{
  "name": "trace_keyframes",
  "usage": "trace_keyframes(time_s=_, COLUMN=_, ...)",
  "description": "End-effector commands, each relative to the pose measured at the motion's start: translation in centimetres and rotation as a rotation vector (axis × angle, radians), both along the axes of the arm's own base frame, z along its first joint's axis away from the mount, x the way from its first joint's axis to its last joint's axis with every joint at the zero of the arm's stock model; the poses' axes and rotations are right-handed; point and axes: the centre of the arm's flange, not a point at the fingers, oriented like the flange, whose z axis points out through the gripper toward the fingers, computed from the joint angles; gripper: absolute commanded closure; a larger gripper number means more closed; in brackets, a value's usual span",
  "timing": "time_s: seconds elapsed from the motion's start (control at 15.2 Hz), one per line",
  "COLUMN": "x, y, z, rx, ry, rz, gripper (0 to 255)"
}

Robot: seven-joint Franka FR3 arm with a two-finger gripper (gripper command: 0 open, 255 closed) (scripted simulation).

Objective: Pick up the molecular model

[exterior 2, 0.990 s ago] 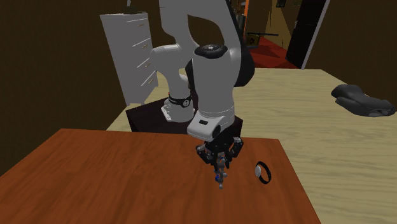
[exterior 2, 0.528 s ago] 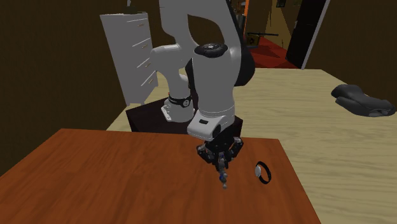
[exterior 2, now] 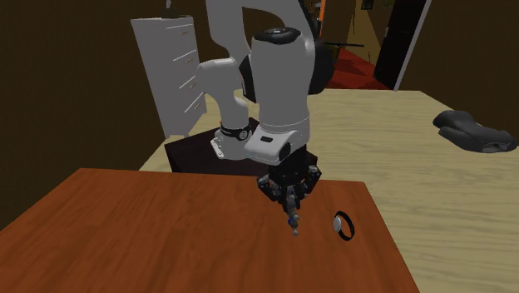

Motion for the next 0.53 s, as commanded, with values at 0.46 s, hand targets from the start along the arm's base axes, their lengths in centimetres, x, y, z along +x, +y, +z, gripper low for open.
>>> trace_keyframes(time_s=0.46, x=0.0, y=0.0, z=3.7, rx=0.0, ry=0.001, rz=0.0, gripper=255)
